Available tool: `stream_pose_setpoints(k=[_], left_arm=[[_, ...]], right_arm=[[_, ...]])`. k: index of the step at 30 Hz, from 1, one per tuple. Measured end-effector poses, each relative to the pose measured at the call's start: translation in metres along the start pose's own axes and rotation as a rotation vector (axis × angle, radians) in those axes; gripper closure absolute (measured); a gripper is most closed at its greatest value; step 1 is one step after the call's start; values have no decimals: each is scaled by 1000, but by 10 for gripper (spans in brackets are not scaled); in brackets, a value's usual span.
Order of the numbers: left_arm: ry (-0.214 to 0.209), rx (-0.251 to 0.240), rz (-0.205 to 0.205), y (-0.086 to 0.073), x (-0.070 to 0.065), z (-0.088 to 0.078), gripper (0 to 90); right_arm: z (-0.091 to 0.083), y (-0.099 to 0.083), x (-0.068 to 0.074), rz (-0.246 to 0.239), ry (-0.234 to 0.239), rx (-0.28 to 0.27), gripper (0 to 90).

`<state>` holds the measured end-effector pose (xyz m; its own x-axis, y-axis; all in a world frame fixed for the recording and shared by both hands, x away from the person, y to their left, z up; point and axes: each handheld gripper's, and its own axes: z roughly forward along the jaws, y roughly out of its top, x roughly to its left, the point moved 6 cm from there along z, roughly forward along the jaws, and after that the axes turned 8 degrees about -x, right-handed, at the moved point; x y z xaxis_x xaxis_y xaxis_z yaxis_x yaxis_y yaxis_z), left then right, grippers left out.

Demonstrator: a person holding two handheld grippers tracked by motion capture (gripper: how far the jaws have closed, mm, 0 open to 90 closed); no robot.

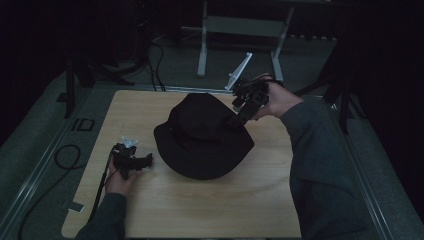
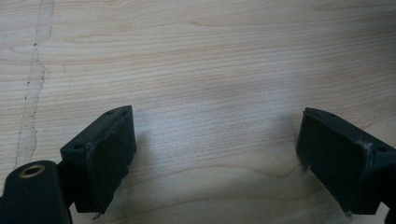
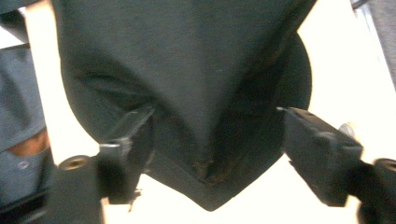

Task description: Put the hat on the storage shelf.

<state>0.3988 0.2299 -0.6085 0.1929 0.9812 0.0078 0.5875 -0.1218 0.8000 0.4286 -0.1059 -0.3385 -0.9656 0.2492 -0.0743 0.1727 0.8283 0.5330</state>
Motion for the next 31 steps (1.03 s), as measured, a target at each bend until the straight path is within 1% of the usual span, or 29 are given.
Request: stream_pose_setpoints(k=[3, 5, 8, 12, 20, 21, 23, 26, 29, 31], left_arm=[[0, -1, 0, 0, 0, 0, 122], [0, 0, 0, 0, 0, 0, 122], [0, -1, 0, 0, 0, 0, 122], [0, -1, 0, 0, 0, 0, 122], [0, 0, 0, 0, 0, 0, 122], [0, -1, 0, 0, 0, 0, 122], [0, -1, 0, 0, 0, 0, 122], [0, -1, 0, 0, 0, 0, 122], [0, -2, 0, 0, 0, 0, 122], [0, -1, 0, 0, 0, 0, 122]], right_arm=[[-2, -1, -3, 7, -30, -5, 150], [-5, -3, -4, 13, -50, -2, 142], [-7, -7, -7, 26, -55, -6, 128], [-8, -17, -10, 44, -69, -3, 124], [-7, -36, -14, 73, -93, -10, 113], [-7, -37, -15, 76, -94, -13, 115], [-7, -41, -13, 81, -81, -18, 123], [-7, -45, -10, 81, -75, -13, 134], [-8, -47, -9, 81, -65, -25, 142], [-8, -49, -8, 90, -53, -38, 151]])
